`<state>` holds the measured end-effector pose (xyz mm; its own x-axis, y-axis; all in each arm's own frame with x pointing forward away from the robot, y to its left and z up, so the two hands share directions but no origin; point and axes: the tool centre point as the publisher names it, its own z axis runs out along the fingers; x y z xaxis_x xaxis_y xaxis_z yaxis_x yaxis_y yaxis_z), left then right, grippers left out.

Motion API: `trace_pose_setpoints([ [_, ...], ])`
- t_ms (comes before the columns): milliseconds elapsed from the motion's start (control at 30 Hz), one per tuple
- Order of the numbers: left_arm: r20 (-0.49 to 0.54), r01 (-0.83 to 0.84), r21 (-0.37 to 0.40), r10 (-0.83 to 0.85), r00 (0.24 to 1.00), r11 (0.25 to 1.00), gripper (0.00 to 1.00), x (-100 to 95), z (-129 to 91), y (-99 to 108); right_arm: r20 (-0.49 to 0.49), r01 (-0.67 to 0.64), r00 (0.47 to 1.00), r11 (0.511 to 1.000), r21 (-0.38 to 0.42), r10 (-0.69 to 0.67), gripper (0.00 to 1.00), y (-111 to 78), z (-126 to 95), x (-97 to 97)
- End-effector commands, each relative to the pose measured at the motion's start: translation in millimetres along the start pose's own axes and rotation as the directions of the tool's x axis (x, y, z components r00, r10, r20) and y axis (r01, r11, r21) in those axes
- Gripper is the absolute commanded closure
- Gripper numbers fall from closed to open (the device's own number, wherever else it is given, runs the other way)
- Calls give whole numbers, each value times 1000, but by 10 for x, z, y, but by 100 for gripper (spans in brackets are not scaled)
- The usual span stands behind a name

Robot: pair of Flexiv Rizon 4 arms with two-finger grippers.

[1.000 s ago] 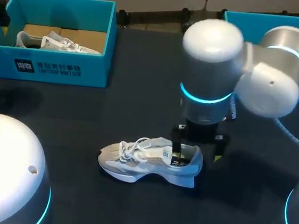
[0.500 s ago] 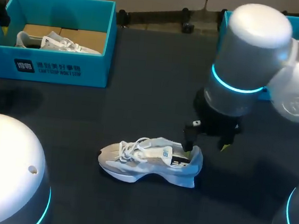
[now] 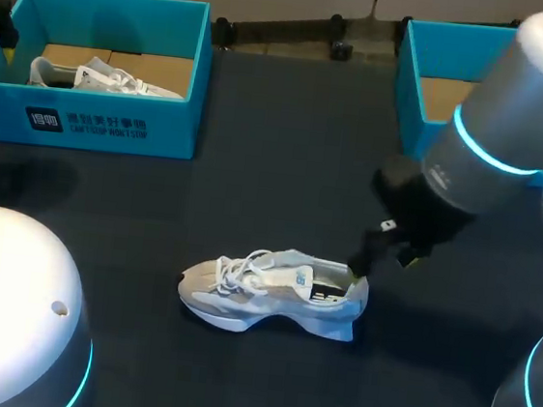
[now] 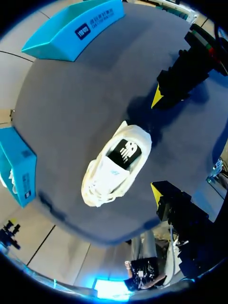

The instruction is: Take the shoe out of the shoebox, open the shoe tongue, remove and reinsert the insole, then place the shoe into the shoebox

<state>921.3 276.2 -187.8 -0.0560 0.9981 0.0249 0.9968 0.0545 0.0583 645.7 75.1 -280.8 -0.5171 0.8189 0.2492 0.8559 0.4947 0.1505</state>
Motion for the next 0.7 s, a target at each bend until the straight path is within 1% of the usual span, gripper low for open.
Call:
trace_pose_setpoints([
  [33,-2,-1,-1,1,1000,1000,0,3,-2,-6,-181,-4,984,999,-48,-5,0,-71,10,-51],
  [167,-2,-1,-1,1,1000,1000,0,3,-2,-6,-181,-4,984,999,-48,-5,0,-71,10,-51],
  [200,-2,-1,-1,1,1000,1000,0,3,-2,-6,-268,67,958,990,-123,-98,0,-91,-17,-117],
  [233,-2,-1,-1,1,1000,1000,0,3,-2,-6,-349,107,922,975,-194,-170,0,-116,-45,-185],
  [267,-2,-1,-1,1,1000,1000,0,3,-2,-6,-331,120,924,968,-219,-190,0,-137,-60,-240],
  [300,-2,-1,-1,1,1000,1000,0,3,-2,-6,-331,120,924,968,-219,-190,0,-137,-60,-240],
  [333,-2,-1,-1,1,1000,1000,0,3,-2,-6,-354,192,888,935,-298,-295,0,-168,-88,-320],
  [400,-2,-1,-1,1,1000,1000,0,3,-2,-6,-387,243,831,887,-393,-399,0,-200,-110,-384],
  [433,-2,-1,-1,1,1000,1000,0,3,-2,-6,-385,261,811,861,-437,-441,0,-219,-109,-435],
  [467,-2,-1,-1,1,1000,1000,0,3,-2,-6,-380,260,811,856,-447,-445,0,-227,-105,-473],
  [533,-2,-1,-1,1,1000,1000,0,3,-2,-6,-379,290,780,825,-485,-497,0,-226,-93,-519],
  [567,-2,-1,-1,1,1000,1000,0,3,-2,-6,-412,287,739,802,-523,-533,0,-223,-91,-573],
  [600,-2,-1,-1,1,1000,1000,0,3,-2,-6,-450,285,687,781,-556,-571,0,-222,-90,-609],
  [633,-2,-1,-1,1,1000,1000,0,3,-2,-6,-498,284,625,769,-572,-601,0,-224,-88,-634],
  [667,-2,-1,-1,1,1000,1000,0,3,-2,-6,-518,282,610,775,-565,-600,0,-225,-86,-643],
  [700,-2,-1,-1,1,1000,1000,0,3,-2,-6,-518,282,610,775,-565,-600,0,-225,-86,-643],
])
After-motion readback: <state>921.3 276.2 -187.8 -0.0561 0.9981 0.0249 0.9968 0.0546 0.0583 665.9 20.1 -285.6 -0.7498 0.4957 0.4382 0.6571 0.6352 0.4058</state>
